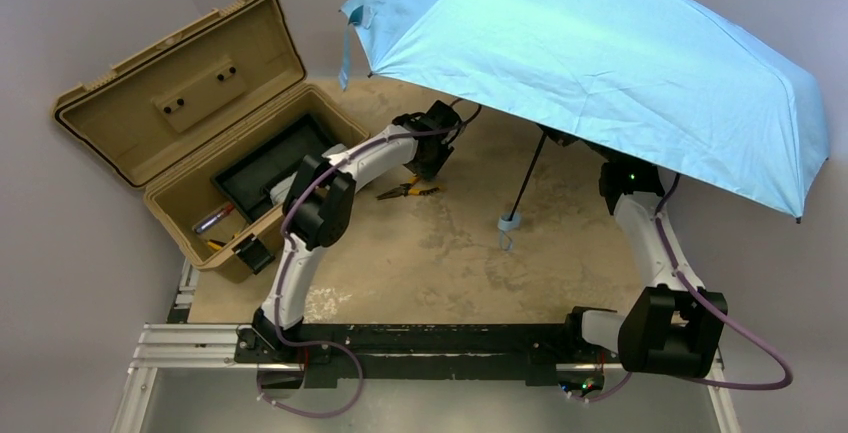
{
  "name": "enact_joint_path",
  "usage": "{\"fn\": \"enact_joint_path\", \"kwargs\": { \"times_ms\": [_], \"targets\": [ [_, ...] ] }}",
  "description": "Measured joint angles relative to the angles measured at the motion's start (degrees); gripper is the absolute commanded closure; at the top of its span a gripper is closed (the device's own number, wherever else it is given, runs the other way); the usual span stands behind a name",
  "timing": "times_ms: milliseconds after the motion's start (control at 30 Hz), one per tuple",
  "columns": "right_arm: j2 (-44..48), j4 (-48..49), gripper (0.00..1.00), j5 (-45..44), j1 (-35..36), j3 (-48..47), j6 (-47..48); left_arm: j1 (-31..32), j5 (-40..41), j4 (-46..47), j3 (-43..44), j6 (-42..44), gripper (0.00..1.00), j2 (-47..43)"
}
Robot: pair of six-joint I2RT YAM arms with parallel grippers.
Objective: Put away the umbrella
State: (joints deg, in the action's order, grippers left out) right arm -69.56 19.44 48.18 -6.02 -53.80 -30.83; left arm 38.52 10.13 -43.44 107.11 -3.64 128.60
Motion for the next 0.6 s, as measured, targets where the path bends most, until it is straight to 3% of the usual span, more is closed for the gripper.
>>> {"fn": "enact_joint_path", "kwargs": {
  "times_ms": [267, 467, 600],
  "targets": [
    [0.00, -1.60, 1.00, 0.63, 0.00, -0.39, -0.02, -2.58, -3.19, -3.43, 0.59, 0.37, 0.73, 1.42],
    [0.37, -2.10, 1.00, 1.09, 0.00, -0.98, 0.02, -3.93, -5.29, -5.49, 1.33, 0.72, 1.00, 2.62],
    [0.42, -2.40, 1.00, 1.49, 0.00, -1.90, 0.04, -4.81, -5.38, -8.22, 4.96, 0.63, 1.00, 4.26]
  ]
}}
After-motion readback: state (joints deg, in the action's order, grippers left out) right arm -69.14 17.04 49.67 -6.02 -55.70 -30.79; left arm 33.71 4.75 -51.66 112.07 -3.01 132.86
